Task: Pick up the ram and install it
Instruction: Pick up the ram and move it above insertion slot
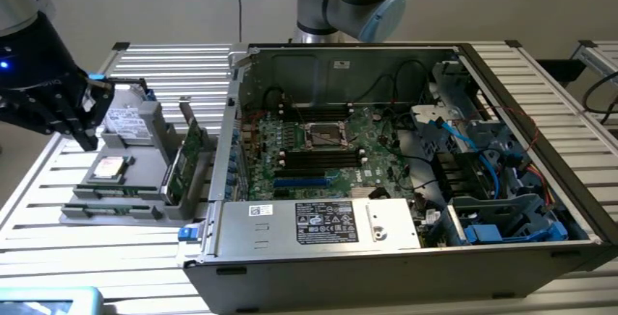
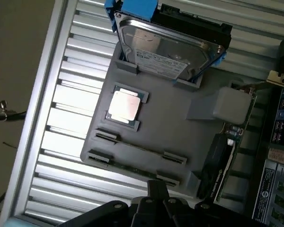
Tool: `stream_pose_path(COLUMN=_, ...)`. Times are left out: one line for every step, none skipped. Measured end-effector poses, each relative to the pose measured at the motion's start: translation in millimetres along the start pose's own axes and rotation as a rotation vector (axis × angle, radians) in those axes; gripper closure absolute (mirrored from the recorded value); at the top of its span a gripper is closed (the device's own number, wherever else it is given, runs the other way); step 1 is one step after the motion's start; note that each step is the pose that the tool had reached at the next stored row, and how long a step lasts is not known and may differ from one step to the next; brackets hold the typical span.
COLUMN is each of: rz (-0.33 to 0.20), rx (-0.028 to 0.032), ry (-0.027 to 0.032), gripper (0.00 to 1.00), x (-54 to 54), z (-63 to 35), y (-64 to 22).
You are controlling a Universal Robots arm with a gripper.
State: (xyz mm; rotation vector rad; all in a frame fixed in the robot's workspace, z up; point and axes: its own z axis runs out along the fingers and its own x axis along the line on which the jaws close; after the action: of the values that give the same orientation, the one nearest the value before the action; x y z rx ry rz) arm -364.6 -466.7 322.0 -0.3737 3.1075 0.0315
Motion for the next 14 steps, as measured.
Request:
stream_pose_path(rz=-0.017, rx=-0.0003, ry=0.0002, gripper=0.89, x=0.0, z=0.0, y=0.0)
stream_pose_path(rz=-0.035, rx=-0.0005, ry=0.0005, gripper=0.89, x=0.0, z=0.1, y=0.0)
stream_pose_path(rz=-0.054, rx=-0.0008, ry=0.0009, gripper=0.89, x=0.0, z=0.1, y=0.0)
stream_pose_path(rz=-0.072, rx=-0.0010, ry=0.0013, gripper=0.89, x=0.0, z=0.1, y=0.0)
stream_pose_path(rz=-0.090, rx=-0.0013, ry=0.0016, gripper=0.89, x=0.0, z=0.1, y=0.0)
stream_pose_path(rz=-0.108, rx=-0.0015, ry=0.0019, gripper=0.89, x=0.0, z=0.1, y=0.0)
stream_pose_path(rz=-0.126, rx=-0.0018, ry=0.0022, gripper=0.89, x=0.0, z=0.1, y=0.0)
stream_pose_path(rz=-0.145, rx=-0.0021, ry=0.0026, gripper=0.89, x=0.0, z=0.1, y=0.0)
stream_pose_path(rz=-0.163, rx=-0.0023, ry=0.0029, gripper=0.89, x=0.0, z=0.1, y=0.0)
stream_pose_path(rz=-0.181, rx=-0.0025, ry=0.0033, gripper=0.89, x=0.0, z=0.1, y=0.0)
stream_pose_path(rz=-0.199, rx=-0.0028, ry=0.0036, gripper=0.89, x=0.0, z=0.2, y=0.0)
stream_pose_path(rz=-0.217, rx=-0.0031, ry=0.0039, gripper=0.89, x=0.0, z=0.2, y=0.0)
stream_pose_path(rz=-0.236, rx=-0.0033, ry=0.0043, gripper=0.89, x=0.0, z=0.2, y=0.0)
stream_pose_path(rz=-0.254, rx=-0.0036, ry=0.0046, gripper=0.89, x=0.0, z=0.2, y=0.0)
